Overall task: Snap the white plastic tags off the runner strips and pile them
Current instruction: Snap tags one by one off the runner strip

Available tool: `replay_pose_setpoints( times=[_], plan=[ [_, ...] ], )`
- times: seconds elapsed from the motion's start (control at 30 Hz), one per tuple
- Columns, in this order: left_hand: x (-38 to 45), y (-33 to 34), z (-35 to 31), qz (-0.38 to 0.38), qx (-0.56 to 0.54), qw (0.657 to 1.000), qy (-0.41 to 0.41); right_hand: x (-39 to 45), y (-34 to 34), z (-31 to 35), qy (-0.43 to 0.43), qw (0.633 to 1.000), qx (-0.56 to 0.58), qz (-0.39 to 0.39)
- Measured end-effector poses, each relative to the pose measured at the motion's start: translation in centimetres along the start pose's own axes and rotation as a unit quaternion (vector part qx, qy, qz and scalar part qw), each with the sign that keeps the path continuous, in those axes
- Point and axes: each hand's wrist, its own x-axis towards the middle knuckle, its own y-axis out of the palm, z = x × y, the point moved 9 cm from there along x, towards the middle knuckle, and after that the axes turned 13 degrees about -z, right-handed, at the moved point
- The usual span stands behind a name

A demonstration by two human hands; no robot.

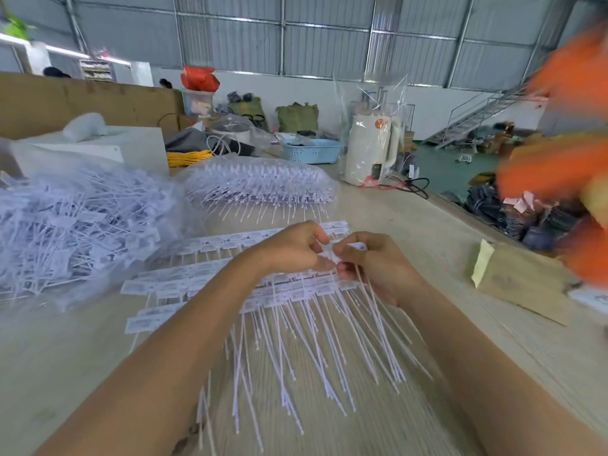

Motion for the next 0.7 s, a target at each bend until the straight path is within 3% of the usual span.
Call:
replay_pose_setpoints(
  times=[0.07, 0.17, 0.37, 0.43, 0.5, 0.6, 0.63, 0.7],
  plan=[
    [-0.1, -0.2, 0.6, 0.019, 0.029, 0.999, -0.011, 0.2, -0.1, -0.1, 0.004, 1.000, 0.012, -0.002],
    [-0.4, 0.3, 1.3, 0.051, -0.029, 0.997, -0.045, 0.3, 0.1, -0.6, 0.009, 1.000, 0.015, -0.001],
    [-0.3, -1.1, 0.6, -0.013, 0.087, 0.996, -0.021, -0.1, 1.3, -1.8, 0.031, 0.998, -0.019, 0.052],
    [-0.3, -1.8, -0.4, -0.034, 0.222, 0.974, 0.014, -0.5, 1.8, -2.0, 0.028, 0.996, -0.037, 0.072],
    [-0.4, -2.4, -2.1, -0.082, 0.349, 0.932, 0.059, -0.6, 2.0, -1.6, 0.014, 0.996, -0.047, 0.075],
    [-0.7, -3.0, -5.2, -0.172, 0.403, 0.889, 0.133, 0.0, 0.7, 0.0, -0.008, 0.999, -0.036, 0.036],
    [-0.8, -3.1, -5.8, -0.186, 0.382, 0.893, 0.150, 0.3, -0.2, 0.6, -0.011, 1.000, -0.023, 0.018],
    [-0.5, -2.7, -5.2, -0.158, 0.296, 0.933, 0.130, 0.8, -1.8, 1.3, -0.011, 1.000, -0.010, -0.009]
  ],
)
